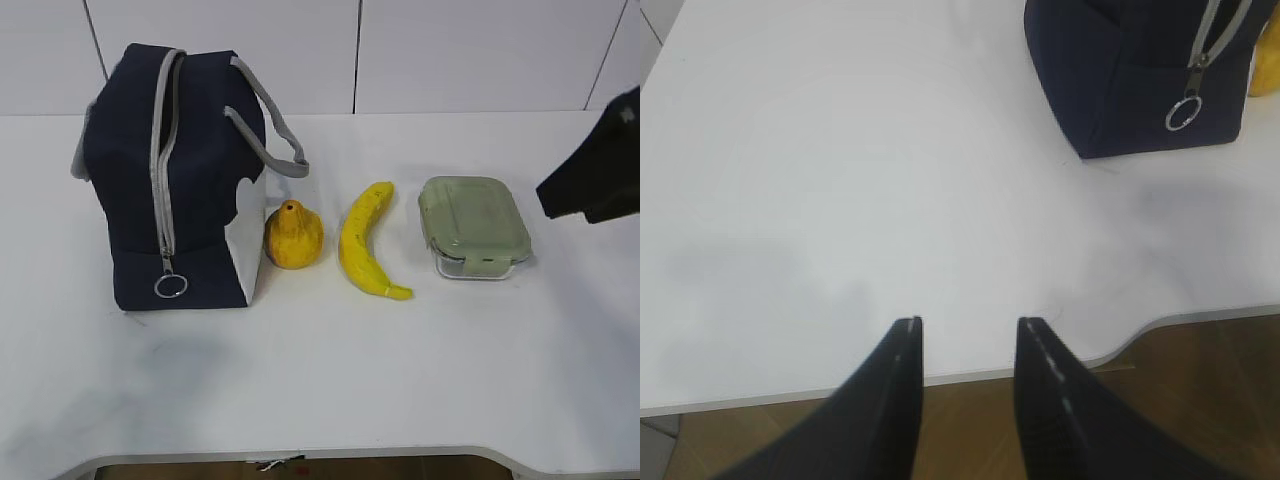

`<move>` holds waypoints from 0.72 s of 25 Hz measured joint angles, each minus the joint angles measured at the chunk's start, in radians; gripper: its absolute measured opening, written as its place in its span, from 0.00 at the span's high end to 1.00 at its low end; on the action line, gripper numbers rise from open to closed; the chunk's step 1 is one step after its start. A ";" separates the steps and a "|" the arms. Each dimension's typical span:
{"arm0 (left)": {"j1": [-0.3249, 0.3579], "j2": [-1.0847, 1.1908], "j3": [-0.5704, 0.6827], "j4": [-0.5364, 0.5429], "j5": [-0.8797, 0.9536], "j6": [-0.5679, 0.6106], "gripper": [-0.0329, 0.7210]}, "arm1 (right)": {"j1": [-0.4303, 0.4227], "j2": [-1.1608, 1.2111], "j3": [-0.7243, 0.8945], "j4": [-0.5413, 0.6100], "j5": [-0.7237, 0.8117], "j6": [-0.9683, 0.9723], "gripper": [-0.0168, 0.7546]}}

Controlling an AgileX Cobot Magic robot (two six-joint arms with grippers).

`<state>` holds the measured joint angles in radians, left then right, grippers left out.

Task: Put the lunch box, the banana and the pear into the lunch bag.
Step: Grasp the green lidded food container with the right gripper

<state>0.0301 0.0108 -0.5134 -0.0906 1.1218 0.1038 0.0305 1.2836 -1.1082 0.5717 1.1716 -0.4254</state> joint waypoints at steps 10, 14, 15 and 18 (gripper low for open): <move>0.000 0.000 0.000 0.004 0.000 0.000 0.64 | -0.315 0.179 -0.053 0.386 0.045 -0.261 0.40; 0.000 0.000 0.000 0.004 0.000 0.000 0.64 | -0.352 0.247 -0.053 0.384 0.043 -0.275 0.40; 0.000 0.000 0.000 0.004 0.000 0.000 0.64 | -0.354 0.261 -0.053 0.379 0.041 -0.277 0.40; 0.000 0.000 0.000 0.004 0.000 0.000 0.64 | -0.356 0.276 -0.053 0.361 0.039 -0.276 0.40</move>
<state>0.0301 0.0108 -0.5134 -0.0871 1.1218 0.1038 -0.3256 1.5593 -1.1613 0.9331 1.2109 -0.7011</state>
